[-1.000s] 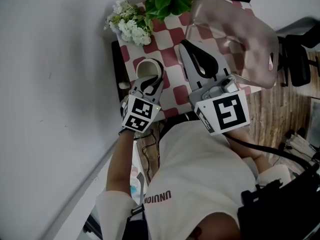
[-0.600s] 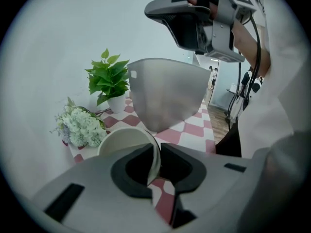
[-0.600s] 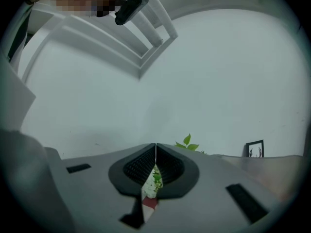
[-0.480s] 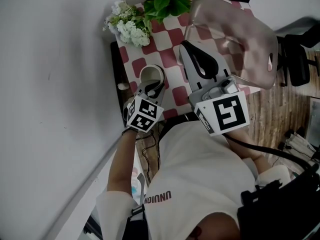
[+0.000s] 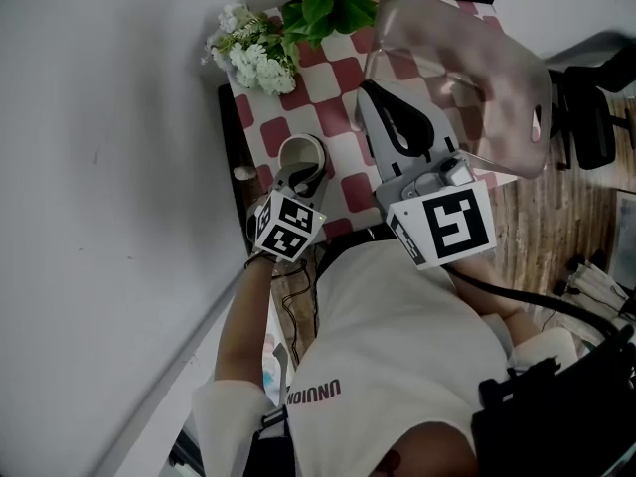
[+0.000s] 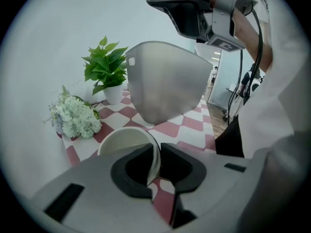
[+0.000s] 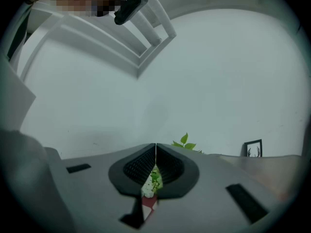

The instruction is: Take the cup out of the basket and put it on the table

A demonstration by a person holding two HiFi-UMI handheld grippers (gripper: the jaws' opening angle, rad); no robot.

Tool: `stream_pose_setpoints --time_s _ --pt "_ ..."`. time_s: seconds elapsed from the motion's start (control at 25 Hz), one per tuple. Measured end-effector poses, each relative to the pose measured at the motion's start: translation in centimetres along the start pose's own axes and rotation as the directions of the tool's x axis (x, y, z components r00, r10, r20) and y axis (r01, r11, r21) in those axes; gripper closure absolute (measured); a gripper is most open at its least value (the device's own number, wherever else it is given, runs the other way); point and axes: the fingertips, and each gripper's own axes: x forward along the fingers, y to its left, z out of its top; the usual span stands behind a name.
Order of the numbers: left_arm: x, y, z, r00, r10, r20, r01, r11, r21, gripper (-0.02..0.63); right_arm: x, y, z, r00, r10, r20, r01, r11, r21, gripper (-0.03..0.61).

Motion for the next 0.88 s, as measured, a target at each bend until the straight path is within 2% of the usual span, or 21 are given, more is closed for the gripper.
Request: stream_pose_setpoints --time_s 0.88 --pt "1.6 -1.2 -0.8 0.997 -0.052 -0.056 0.052 0.999 -0.003 0.554 0.8 -0.5 -0.1 1.000 0.002 -0.003 -0.002 1.000 0.014 0.558"
